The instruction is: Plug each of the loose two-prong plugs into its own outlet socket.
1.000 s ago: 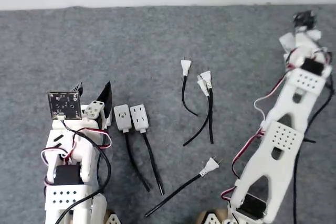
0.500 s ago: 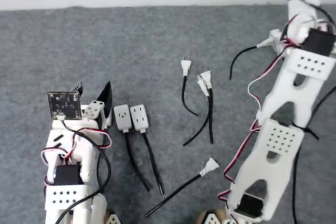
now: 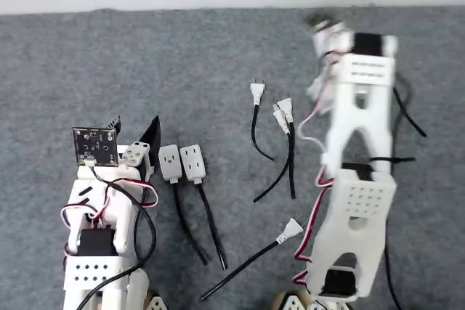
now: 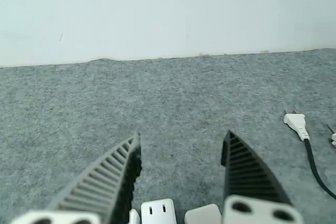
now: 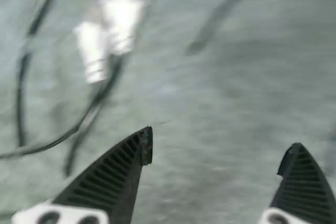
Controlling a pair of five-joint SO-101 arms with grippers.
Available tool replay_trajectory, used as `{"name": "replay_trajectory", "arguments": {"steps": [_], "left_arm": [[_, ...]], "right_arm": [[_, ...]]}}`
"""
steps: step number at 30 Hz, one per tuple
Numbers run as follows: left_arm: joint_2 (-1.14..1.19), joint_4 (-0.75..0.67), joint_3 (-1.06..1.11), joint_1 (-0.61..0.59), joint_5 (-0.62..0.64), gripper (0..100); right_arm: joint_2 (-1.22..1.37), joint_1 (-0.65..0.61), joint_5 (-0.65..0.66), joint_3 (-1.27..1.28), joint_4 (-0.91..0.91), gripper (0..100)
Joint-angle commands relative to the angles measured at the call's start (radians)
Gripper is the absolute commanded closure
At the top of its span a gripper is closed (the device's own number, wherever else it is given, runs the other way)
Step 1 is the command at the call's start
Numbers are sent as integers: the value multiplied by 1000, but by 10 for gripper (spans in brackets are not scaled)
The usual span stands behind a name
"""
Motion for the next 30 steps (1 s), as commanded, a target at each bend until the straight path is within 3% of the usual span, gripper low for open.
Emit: {"name": "replay_trajectory", "arguments": {"steps": [1,5,9,13,19,23,28,30], "left_arm": [[-11,-28,-15,3,0,754],[-11,-43,-12,5,0,754],[-11,-49,-12,3,0,754],[-11,-49,-12,2,0,754],[-11,-49,-12,3,0,754],[-11,-49,-12,5,0,754],[-11,-48,-12,5,0,754],[-11,-48,-10,5,0,754]], "right_arm": [[-99,-84,-11,169,42,634],[-173,-104,-98,267,42,638],[-317,-120,-178,356,42,717],[-545,-140,-181,459,42,740],[-938,-298,-161,914,36,711],[-1158,-323,-319,1191,-48,711],[-1310,-286,-391,1318,-128,713],[-1316,-309,-512,1379,-125,713]]}}
